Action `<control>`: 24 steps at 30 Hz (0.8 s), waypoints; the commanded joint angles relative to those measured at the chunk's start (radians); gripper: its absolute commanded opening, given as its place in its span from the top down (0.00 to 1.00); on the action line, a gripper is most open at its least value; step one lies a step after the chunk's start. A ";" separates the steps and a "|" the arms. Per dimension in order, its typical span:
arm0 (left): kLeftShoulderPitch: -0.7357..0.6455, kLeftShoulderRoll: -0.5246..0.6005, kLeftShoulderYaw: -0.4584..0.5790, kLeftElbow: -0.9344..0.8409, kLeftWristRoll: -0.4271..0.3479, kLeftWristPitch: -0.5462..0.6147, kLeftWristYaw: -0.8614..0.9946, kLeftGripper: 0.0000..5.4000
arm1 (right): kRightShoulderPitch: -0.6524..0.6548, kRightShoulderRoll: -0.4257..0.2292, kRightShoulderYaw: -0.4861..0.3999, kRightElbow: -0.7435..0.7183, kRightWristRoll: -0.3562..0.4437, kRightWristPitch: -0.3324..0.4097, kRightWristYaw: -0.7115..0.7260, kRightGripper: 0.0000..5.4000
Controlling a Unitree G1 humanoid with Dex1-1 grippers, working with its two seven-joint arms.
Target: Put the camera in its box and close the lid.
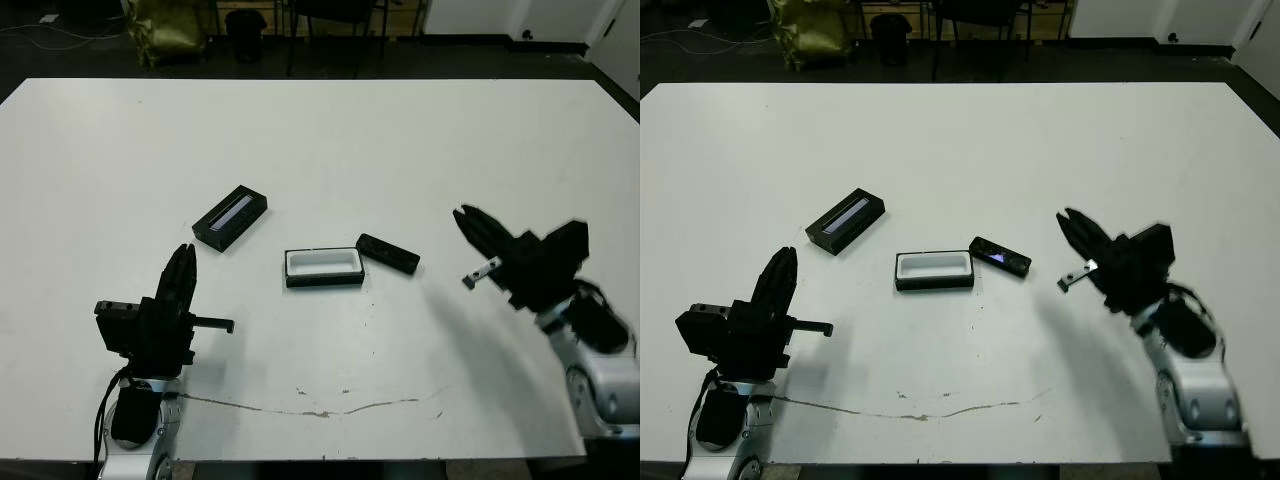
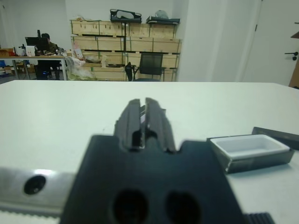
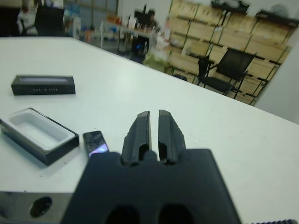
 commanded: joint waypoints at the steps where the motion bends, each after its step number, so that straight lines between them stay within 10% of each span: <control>1: 0.010 0.009 -0.001 -0.003 0.001 0.029 0.001 1.00 | -0.040 -0.051 0.031 0.047 -0.022 0.029 0.063 0.96; 24: 0.009 0.009 -0.002 -0.003 -0.006 0.045 -0.005 1.00 | -0.286 -0.101 0.214 0.406 -0.115 -0.142 0.471 0.01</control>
